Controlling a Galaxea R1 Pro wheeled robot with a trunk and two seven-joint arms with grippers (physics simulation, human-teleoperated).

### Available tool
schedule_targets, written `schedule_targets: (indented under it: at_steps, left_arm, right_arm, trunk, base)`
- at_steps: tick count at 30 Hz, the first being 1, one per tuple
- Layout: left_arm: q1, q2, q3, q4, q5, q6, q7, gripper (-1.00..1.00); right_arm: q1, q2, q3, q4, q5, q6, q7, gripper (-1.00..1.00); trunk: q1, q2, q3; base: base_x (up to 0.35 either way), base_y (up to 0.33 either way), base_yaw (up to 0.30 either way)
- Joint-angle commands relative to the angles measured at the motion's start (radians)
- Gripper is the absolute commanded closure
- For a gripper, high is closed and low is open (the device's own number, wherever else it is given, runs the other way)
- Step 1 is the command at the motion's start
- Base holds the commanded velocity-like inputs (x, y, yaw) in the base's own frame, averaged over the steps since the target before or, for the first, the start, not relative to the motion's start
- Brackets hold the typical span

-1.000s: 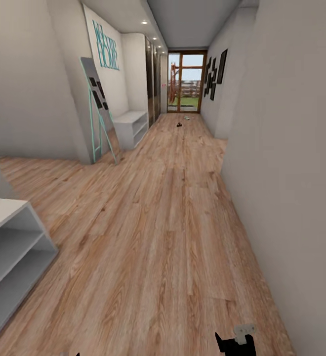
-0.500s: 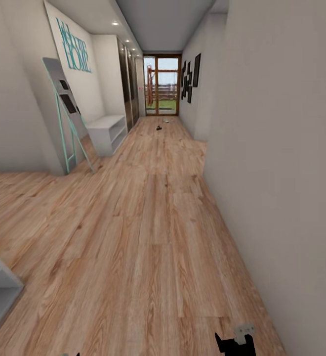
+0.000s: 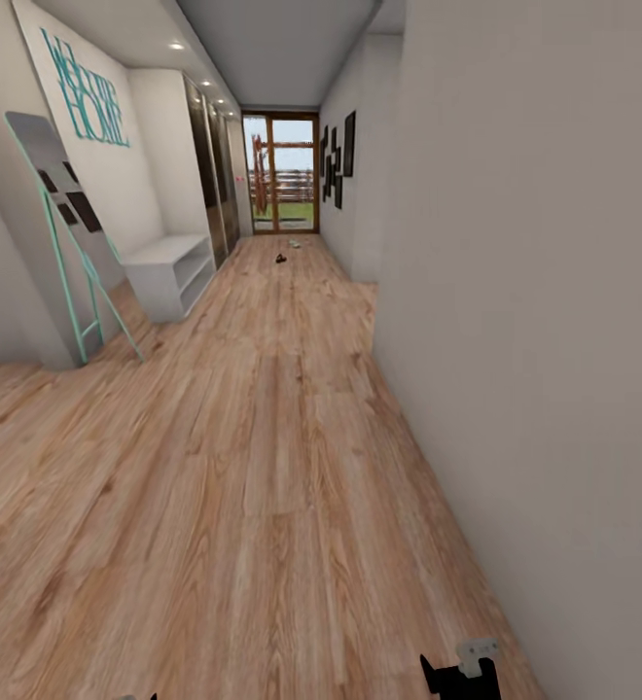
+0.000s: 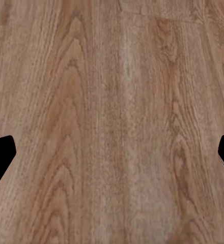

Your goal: Pick up the two gym shoes and the two sandals from the corridor floor and place them onto the hallstand (shoe rack) in the corridor, making sure they are on the rack and not on the floor. Arrange them so the two gym shoes are next to each other and the two sandals are next to each other.

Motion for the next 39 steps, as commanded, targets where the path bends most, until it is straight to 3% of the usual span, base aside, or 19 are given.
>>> schedule_targets:
  at_steps: [1, 28, 39]
  left_arm:
    - [-0.001, 0.0, 0.003, 0.001, 0.01, 0.002, -0.01, -1.0]
    - [-0.001, 0.0, 0.004, 0.002, 0.02, 0.002, -0.009, -1.0]
    - [-0.001, 0.001, 0.004, 0.001, 0.022, 0.002, -0.009, -1.0]
  right_arm:
    - [-0.001, 0.0, -0.006, 0.001, 0.01, -0.003, 0.002, -1.0]
    - [-0.001, -0.001, -0.006, -0.001, 0.011, -0.003, 0.001, -1.0]
    - [-0.001, 0.0, -0.006, -0.001, 0.009, -0.004, 0.0, -1.0]
  trunk:
    - [0.0, 0.0, -0.001]
    - [0.0, 0.0, 0.0]
    - [0.0, 0.0, 0.0]
  base:
    - [0.339, 0.0, -0.035]
    - [0.339, 0.0, -0.003]
    - [0.339, 0.0, 0.203]
